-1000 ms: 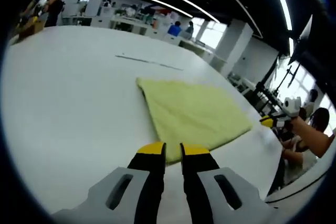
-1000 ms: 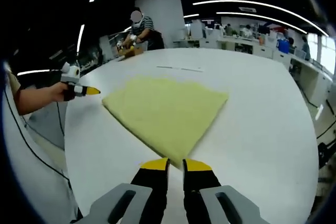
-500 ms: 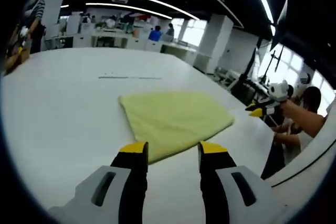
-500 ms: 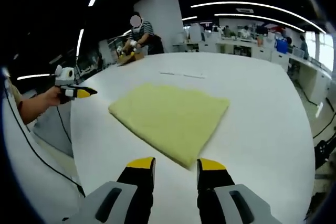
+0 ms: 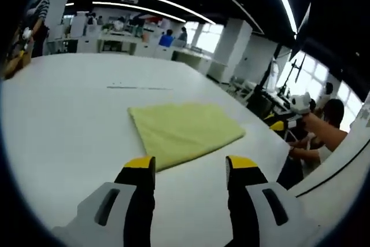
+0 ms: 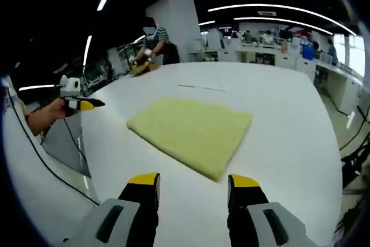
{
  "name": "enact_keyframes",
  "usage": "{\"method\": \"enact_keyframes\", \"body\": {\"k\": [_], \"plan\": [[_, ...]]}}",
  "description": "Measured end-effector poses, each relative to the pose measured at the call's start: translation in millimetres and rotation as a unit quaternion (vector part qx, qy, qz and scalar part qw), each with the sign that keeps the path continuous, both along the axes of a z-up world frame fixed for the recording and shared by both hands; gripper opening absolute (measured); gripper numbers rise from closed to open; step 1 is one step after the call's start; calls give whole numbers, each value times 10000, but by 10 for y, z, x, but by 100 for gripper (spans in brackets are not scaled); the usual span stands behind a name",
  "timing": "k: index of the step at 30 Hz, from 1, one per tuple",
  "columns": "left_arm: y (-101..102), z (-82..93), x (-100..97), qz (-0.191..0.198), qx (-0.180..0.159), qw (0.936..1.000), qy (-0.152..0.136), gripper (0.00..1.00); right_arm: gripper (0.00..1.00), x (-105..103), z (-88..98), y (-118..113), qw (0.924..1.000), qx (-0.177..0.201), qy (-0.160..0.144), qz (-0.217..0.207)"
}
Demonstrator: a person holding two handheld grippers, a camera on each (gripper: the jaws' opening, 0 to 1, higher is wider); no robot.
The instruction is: Fold the garment on the visible template until the final outline fits inside the template.
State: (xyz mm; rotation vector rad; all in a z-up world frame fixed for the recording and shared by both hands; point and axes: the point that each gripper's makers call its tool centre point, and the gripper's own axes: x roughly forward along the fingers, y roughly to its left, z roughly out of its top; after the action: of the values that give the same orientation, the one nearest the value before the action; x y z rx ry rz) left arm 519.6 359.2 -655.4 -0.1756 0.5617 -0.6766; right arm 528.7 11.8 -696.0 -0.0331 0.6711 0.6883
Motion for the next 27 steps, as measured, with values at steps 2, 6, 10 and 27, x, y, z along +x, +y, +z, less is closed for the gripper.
{"method": "enact_keyframes", "body": {"k": [2, 6, 10, 27], "plan": [[15, 1, -4, 5, 23, 10000, -3, 47, 47, -29, -7, -11, 10000, 15, 14, -42], [41, -27, -11, 44, -16, 10000, 65, 48, 50, -91, -25, -14, 9999, 53, 137, -76], [37, -58, -61, -13, 22, 9999, 157, 52, 51, -142, 7, -44, 9998, 68, 132, -110], [8, -82, -128, -56, 38, 9998, 211, 57, 56, -228, 33, -139, 9998, 66, 125, -173]]}}
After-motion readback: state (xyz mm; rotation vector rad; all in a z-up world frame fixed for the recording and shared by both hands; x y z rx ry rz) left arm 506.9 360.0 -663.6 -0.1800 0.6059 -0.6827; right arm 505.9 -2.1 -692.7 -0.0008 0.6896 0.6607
